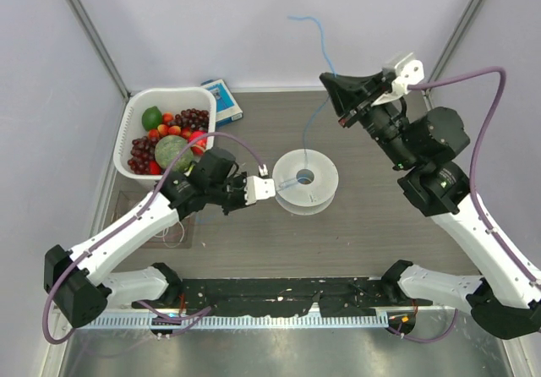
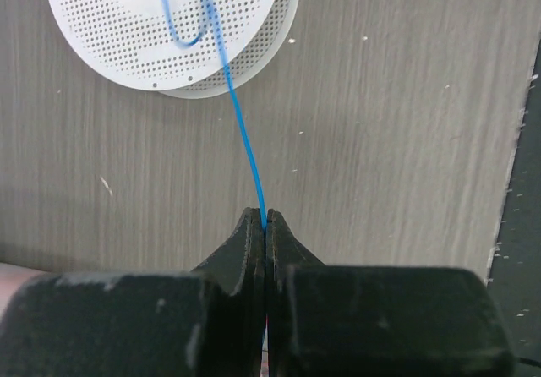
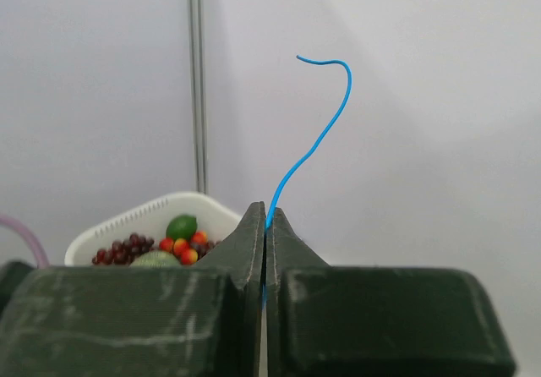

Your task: Wrap the cables

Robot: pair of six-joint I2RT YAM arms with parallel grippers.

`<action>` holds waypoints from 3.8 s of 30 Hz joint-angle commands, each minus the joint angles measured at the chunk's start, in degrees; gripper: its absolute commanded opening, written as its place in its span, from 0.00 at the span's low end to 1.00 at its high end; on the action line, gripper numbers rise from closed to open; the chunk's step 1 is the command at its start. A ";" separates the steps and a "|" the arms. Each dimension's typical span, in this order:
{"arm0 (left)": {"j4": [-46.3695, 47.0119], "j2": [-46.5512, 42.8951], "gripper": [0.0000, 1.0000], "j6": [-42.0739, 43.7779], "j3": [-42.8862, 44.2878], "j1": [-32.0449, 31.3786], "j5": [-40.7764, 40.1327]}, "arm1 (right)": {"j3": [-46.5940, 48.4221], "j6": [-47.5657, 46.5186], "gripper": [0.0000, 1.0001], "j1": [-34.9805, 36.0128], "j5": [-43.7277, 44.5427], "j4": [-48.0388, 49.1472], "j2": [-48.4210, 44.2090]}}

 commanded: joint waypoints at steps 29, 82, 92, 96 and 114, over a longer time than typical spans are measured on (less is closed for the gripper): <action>24.61 -8.33 0.86 -26.60 1.52 9.00 16.50 | 31.63 -5.36 0.01 0.11 4.88 17.54 17.88; 51.00 15.24 0.28 -43.76 -2.41 2.50 21.62 | 31.19 -15.99 0.01 -0.15 13.58 23.43 17.62; 66.45 27.79 0.80 -39.00 -5.24 -6.12 10.19 | 35.41 -16.43 0.01 -0.24 12.27 22.55 19.81; 70.93 34.64 0.87 -39.27 -2.43 -6.21 9.84 | 36.64 -16.17 0.01 -0.24 11.65 21.85 20.43; 49.30 20.18 0.00 -46.38 3.89 0.09 17.66 | 28.32 -18.71 0.01 -0.15 12.26 21.23 15.52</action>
